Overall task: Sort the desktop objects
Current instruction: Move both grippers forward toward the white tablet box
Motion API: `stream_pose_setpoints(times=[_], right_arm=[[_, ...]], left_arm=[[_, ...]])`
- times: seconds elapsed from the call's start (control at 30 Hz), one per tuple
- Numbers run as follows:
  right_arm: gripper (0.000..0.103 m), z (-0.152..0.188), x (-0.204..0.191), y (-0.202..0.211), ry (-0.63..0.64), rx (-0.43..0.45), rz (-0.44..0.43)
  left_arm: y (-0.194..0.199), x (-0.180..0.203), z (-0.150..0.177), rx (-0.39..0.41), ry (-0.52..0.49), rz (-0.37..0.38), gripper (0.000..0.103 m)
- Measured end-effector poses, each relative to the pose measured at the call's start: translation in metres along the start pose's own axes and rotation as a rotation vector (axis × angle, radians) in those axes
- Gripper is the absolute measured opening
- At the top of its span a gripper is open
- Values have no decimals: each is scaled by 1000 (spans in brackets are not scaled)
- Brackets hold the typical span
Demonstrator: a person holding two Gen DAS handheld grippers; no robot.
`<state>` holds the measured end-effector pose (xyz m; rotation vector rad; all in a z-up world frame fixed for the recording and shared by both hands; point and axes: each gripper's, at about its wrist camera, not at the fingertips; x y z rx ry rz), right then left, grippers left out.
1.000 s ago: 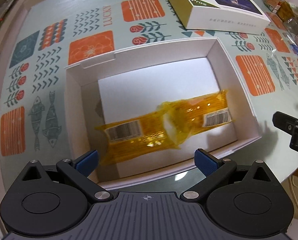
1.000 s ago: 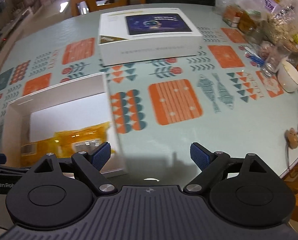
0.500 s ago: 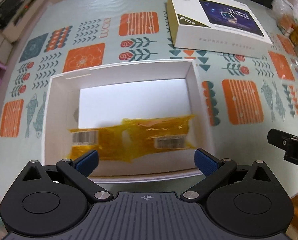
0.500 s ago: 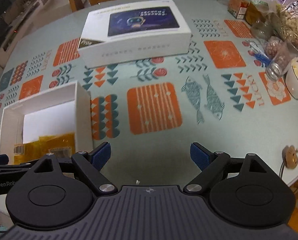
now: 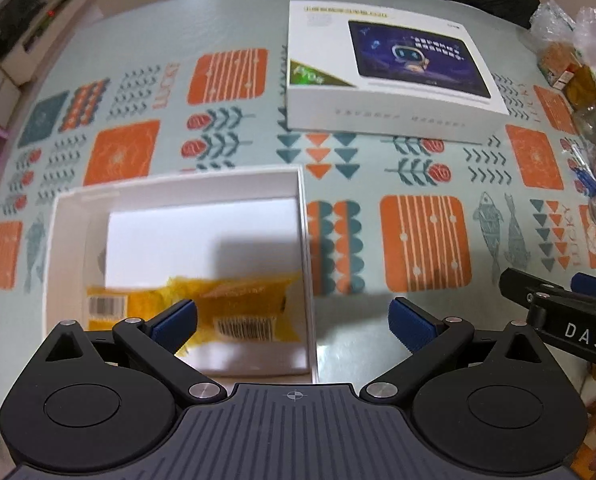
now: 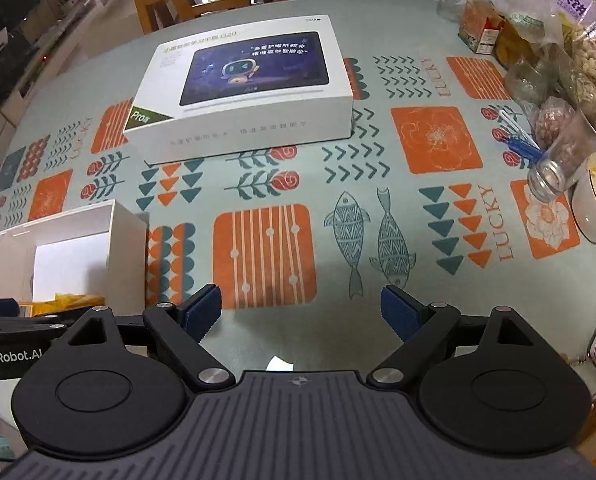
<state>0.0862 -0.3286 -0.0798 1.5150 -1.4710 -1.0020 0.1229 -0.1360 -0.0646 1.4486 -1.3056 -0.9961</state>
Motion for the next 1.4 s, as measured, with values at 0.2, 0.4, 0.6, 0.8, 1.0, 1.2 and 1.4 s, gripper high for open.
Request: stream_pose_setpoints(times=[0.2,0.4,0.6,0.8,1.0,1.2,1.4], right_arm=[[103,-11,11,-6,-6,4,1],[103,-26,25,-10,-18,14,13],[103,-51,36,-22,-13,22,5],[103,-75,39,-31,25,37,26],[103,-101,41,-42,40,34,10],[103,-127,43,-51,71,38,31],[103,-153,53,-65,90,35,33]], left_arm=[[-9,10,-14,-29,21,10,103],[-17,27,-30,-25,-23,49,103],[-19,40,-55,34,-71,39,103],[-27,45,-82,32,-78,75,103],[-37,49,-103,9,-97,88,103],[-52,38,-133,-37,-24,142,103],[-73,29,-171,-113,43,222,103]])
Point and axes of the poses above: each gripper's, at about its wrist camera, not at the fingertips, and y roughly against the way its jaws point, x to its right, z to its underside, and after that the axes turned 11 degrees about y, right-handed
